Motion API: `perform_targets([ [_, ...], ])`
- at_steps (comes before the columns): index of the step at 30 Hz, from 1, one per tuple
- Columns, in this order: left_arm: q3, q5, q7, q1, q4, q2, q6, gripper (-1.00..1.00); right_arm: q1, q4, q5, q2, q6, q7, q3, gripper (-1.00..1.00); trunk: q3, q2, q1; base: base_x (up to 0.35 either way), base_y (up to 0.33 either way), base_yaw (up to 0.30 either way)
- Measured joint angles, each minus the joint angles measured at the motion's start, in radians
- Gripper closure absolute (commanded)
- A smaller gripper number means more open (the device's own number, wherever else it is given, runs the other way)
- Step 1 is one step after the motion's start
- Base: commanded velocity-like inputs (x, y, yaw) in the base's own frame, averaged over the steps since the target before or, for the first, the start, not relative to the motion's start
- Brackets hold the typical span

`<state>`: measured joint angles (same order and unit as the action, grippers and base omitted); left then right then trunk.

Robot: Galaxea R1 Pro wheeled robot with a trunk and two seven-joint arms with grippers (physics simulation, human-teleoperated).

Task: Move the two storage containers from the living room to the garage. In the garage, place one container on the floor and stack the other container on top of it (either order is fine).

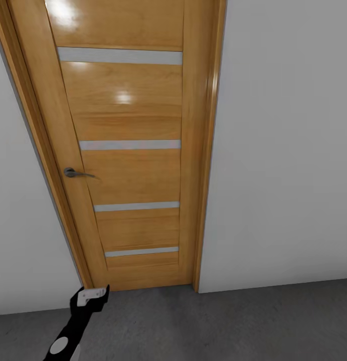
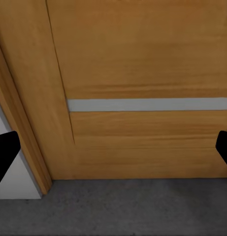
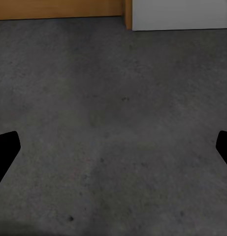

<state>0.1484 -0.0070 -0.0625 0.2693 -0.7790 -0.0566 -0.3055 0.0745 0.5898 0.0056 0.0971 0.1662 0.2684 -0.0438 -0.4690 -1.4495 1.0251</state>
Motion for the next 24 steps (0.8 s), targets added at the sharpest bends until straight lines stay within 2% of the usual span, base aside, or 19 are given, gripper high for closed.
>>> perform_targets([
  [6,0.001,0.0,0.0,0.0,0.001,-0.012,0.0,-1.0,0.0,0.0,0.0,0.0,0.0,0.0,0.0,-1.0,0.0,0.0,0.0,0.0,0.0,0.0],
  [24,0.001,0.0,0.0,0.0,-0.006,-0.014,0.0,-1.0,0.0,0.0,0.0,0.0,0.0,0.0,0.0,-1.0,0.0,0.0,0.0,0.0,0.0,0.0],
])
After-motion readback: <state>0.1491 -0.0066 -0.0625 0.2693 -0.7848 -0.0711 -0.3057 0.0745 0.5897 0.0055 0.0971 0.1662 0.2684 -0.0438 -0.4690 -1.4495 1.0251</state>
